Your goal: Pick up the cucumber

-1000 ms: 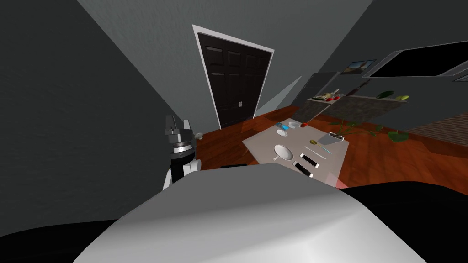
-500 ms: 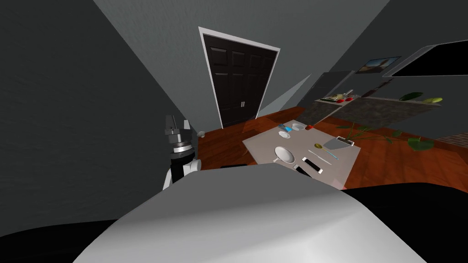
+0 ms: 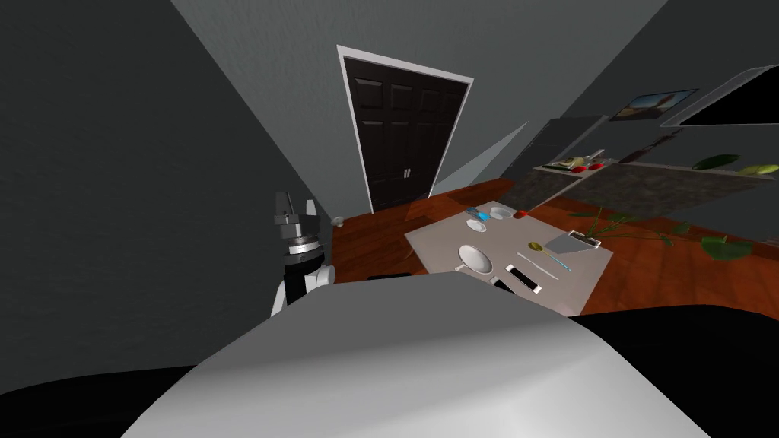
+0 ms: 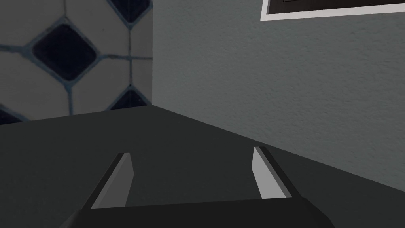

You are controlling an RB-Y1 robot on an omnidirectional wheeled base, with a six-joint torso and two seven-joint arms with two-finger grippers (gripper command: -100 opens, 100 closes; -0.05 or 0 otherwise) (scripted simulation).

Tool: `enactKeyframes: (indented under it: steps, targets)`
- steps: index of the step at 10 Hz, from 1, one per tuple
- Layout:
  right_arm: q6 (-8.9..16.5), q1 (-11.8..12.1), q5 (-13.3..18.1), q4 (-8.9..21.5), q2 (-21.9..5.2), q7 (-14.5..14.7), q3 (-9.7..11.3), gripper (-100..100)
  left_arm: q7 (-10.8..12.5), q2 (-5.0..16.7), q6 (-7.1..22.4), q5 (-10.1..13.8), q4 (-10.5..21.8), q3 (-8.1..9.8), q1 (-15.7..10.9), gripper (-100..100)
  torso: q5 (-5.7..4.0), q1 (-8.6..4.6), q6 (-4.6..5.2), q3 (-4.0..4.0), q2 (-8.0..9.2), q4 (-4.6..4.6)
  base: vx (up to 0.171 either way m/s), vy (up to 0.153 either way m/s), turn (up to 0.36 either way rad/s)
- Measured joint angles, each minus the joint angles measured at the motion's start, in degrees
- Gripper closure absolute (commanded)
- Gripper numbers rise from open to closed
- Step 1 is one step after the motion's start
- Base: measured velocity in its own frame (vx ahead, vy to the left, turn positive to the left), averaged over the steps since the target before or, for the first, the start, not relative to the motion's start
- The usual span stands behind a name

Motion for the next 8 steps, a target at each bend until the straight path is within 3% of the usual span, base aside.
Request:
enactKeyframes:
  steps: [2,4,5,6,8]
  targets:
    - [0.6,-0.8,-0.8,1.8,1.3,-0.9,0.9,-100,0.0,0.0,0.0,0.0,0.0,0.0,0.0,0,-0.01,-0.05,0.02,0.07,0.12,0.03,-0.08,-0.041,0.123]
    - [0.6,-1.8,-1.9,4.4,3.0,0.4,-0.1,-100,0.0,0.0,0.0,0.0,0.0,0.0,0.0,0,0.0,0.03,0.0,0.01,0.0,0.01,-0.064,-0.027,0.172]
    - [1.5,-2.0,-1.5,4.2,3.1,-2.4,2.6,-100,0.0,0.0,0.0,0.0,0.0,0.0,0.0,0,0.0,0.02,0.0,0.02,0.03,0.01,-0.06,-0.03,0.072]
    - [1.8,-2.3,-1.8,4.9,3.5,-3.1,2.5,-100,0.0,0.0,0.0,0.0,0.0,0.0,0.0,0,0.0,0.01,0.04,0.01,0.0,0.0,-0.025,-0.015,-0.018]
    - [1.2,-2.6,-2.5,6.2,4.2,-0.7,0.8,-100,0.0,0.0,0.0,0.0,0.0,0.0,0.0,0,0.02,0.1,0.04,-0.1,-0.18,-0.04,-0.001,-0.001,-0.005]
